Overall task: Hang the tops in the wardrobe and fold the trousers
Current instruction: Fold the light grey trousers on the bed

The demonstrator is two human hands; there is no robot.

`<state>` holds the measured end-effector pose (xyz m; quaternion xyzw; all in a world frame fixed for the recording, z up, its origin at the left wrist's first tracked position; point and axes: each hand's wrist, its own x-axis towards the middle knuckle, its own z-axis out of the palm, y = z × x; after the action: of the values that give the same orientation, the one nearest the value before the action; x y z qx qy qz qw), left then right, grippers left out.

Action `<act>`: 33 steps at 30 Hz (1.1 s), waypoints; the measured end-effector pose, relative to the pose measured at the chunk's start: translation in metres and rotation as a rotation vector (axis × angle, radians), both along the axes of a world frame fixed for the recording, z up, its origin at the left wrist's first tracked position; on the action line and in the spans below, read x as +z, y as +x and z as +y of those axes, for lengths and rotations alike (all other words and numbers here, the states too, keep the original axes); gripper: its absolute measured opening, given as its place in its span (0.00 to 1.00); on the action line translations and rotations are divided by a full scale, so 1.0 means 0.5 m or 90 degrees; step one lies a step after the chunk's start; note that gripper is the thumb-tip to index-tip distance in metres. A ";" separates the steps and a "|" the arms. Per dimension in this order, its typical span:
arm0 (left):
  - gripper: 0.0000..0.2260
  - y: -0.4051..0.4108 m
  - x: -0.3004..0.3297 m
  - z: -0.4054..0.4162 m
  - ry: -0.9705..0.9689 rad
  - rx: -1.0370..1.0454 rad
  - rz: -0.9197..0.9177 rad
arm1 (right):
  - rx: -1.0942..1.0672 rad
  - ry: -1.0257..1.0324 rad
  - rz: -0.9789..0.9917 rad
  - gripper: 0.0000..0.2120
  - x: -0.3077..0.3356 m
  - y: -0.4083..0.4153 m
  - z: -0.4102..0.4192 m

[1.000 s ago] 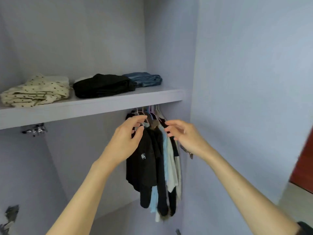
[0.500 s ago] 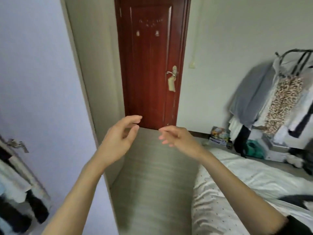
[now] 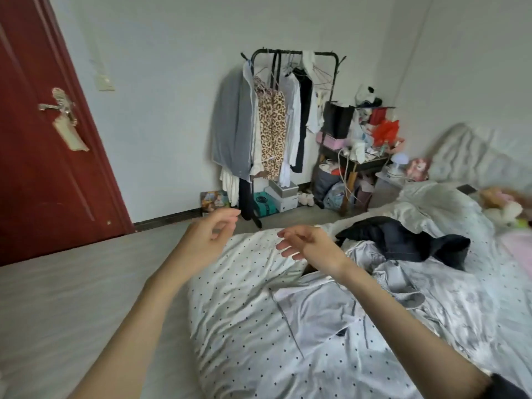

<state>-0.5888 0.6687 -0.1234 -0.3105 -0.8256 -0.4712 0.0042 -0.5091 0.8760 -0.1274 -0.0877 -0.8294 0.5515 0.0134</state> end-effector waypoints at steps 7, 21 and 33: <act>0.12 -0.225 -0.124 0.235 -0.097 -0.205 -0.089 | -0.188 0.025 -0.058 0.12 -0.089 -0.117 0.199; 0.14 -0.335 -0.490 0.652 -0.323 -0.449 -0.236 | -0.436 0.189 -0.345 0.13 -0.392 -0.104 0.524; 0.26 -0.218 -0.691 0.940 -0.313 -0.500 -0.037 | -0.719 0.270 -0.542 0.23 -0.634 0.017 0.759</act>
<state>-0.6978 1.1387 -0.4691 -0.5783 -0.7322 -0.2361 -0.2714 -0.5008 1.2553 -0.4442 -0.7033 -0.6802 0.2065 -0.0107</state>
